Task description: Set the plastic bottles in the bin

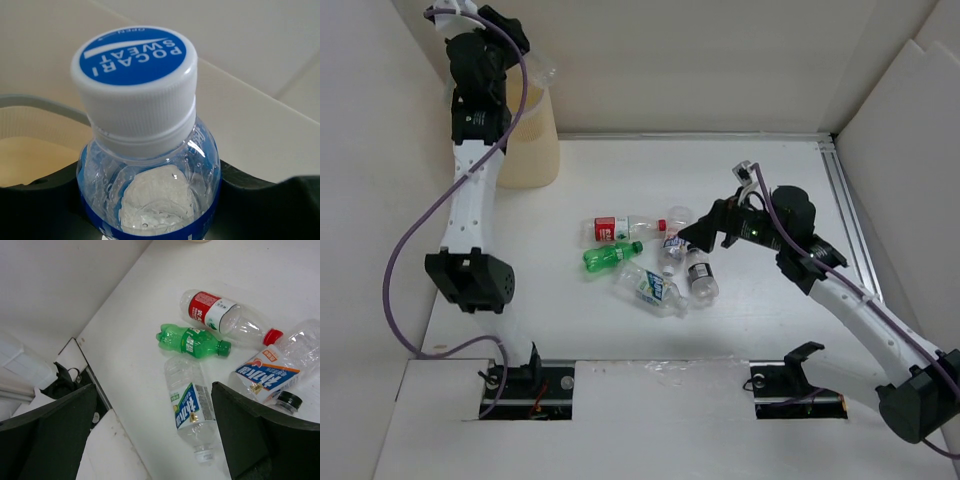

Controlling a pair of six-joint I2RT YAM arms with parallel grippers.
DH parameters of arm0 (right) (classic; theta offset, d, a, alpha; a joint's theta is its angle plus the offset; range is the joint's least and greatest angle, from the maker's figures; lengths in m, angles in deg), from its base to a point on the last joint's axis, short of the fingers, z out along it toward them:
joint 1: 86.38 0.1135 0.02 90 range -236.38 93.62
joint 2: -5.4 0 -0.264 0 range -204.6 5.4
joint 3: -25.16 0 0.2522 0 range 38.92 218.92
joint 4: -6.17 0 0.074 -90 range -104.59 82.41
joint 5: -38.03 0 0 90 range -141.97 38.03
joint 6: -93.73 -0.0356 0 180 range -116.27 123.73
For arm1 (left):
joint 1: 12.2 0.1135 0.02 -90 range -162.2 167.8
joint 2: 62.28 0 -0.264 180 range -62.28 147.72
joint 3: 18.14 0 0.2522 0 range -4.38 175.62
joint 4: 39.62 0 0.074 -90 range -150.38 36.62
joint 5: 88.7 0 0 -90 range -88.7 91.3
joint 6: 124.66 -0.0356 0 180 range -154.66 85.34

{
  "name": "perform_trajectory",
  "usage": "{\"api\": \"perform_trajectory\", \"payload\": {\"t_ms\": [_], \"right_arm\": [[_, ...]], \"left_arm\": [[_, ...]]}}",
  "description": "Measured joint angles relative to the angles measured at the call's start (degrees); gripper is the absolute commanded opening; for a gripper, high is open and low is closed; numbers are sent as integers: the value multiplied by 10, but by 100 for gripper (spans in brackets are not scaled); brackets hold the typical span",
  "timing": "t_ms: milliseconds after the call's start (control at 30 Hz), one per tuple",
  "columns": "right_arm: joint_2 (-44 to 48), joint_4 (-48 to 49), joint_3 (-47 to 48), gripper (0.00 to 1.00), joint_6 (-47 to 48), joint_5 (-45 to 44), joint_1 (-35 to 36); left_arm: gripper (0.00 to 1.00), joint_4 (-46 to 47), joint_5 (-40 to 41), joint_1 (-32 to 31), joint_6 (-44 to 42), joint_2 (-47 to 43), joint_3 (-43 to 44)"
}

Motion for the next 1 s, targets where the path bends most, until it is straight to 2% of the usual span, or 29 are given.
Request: {"api": "perform_trajectory", "payload": {"t_ms": [167,200,233,267,333,367,433,633,767,867,1000], "right_arm": [[3,-11,-12,100,13,-5,5],[6,-12,-16,100,15,-5,6],[10,-15,-19,100,15,-5,6],[14,-16,-21,100,16,-5,6],[25,-23,-25,100,17,-5,6],[30,-27,-25,100,17,-7,7],[41,-37,-25,100,19,-27,12],[72,-88,-25,100,26,-120,24],[92,-102,-39,100,25,-159,24],[106,-111,-48,100,23,-186,19],[82,-157,-19,100,23,-263,19]], "left_arm": [[1,-15,64,37,3,129,141],[3,-12,77,38,3,146,153],[10,-8,88,43,3,158,155],[21,-8,97,45,3,167,155],[50,-6,110,52,4,182,155],[77,-4,115,58,5,189,155],[99,-2,124,72,7,205,155],[100,-3,133,108,10,238,172],[100,-1,96,108,9,232,178],[100,-3,43,105,9,196,152],[100,-19,-16,90,7,93,75]]}}
